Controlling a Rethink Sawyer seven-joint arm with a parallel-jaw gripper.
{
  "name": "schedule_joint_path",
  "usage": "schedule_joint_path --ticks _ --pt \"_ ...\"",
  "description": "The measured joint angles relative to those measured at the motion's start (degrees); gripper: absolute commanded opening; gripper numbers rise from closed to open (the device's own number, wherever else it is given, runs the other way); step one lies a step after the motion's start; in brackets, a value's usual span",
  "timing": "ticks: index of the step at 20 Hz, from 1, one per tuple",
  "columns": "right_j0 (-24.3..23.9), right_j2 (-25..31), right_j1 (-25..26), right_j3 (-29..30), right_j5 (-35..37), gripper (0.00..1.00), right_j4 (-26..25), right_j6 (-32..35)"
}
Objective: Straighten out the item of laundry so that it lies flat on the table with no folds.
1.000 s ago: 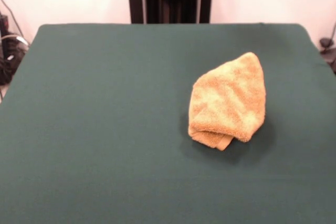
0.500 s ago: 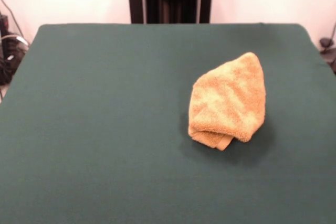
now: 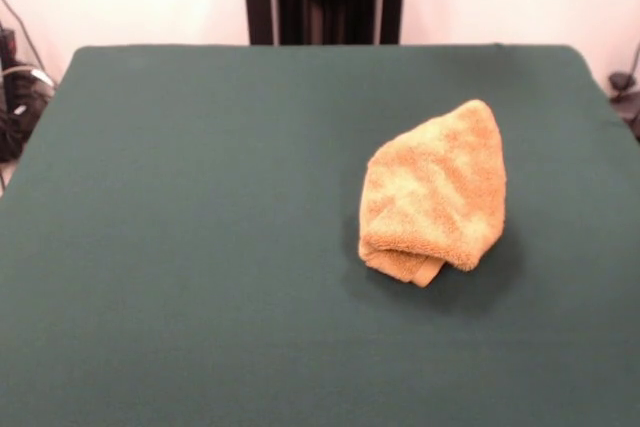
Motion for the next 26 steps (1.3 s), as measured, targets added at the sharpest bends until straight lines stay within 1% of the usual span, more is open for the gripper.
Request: schedule_joint_path --ticks 8,14,19,26 --pt "3.7 -0.3 1.8 -1.8 0.0 1.0 -0.1 0.0" --pt "6.8 -0.4 4.2 -5.6 0.4 1.0 -0.1 0.4" --pt "7.5 -0.4 5.0 -7.2 0.4 1.0 -0.1 0.7" --pt "7.5 -0.4 5.2 -7.6 0.4 1.0 -0.1 1.8"
